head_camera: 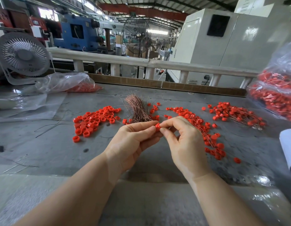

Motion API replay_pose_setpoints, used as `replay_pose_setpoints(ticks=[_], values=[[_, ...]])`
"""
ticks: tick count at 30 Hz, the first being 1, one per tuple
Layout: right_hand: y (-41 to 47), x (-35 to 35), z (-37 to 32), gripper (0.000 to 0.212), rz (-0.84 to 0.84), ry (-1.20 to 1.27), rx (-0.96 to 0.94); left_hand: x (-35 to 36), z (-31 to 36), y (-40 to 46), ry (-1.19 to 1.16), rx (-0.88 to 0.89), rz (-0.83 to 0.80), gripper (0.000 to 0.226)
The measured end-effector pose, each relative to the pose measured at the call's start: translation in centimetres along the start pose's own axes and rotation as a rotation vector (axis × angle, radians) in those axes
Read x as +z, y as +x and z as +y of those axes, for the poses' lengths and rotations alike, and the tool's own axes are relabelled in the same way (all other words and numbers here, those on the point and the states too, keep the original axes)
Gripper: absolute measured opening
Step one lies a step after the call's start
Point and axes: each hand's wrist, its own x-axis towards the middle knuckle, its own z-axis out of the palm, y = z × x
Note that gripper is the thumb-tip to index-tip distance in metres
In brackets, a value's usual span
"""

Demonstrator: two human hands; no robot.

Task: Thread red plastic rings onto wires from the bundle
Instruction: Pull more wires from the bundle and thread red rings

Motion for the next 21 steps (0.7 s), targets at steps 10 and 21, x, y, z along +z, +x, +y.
replay_pose_setpoints(ticks=[10, 21], values=[[-0.09, -0.1, 0.14, 0.006, 0.007, 0.011, 0.001, 0.01, -0.27, 0.05, -0.017, 0.023, -0.014, 0.027], [0.08, -0.05, 0.18, 0.008, 0.039, 0.089, 0.01, 0.08, -0.5, 0.17, 0.052, 0.174, 0.011, 0.021]])
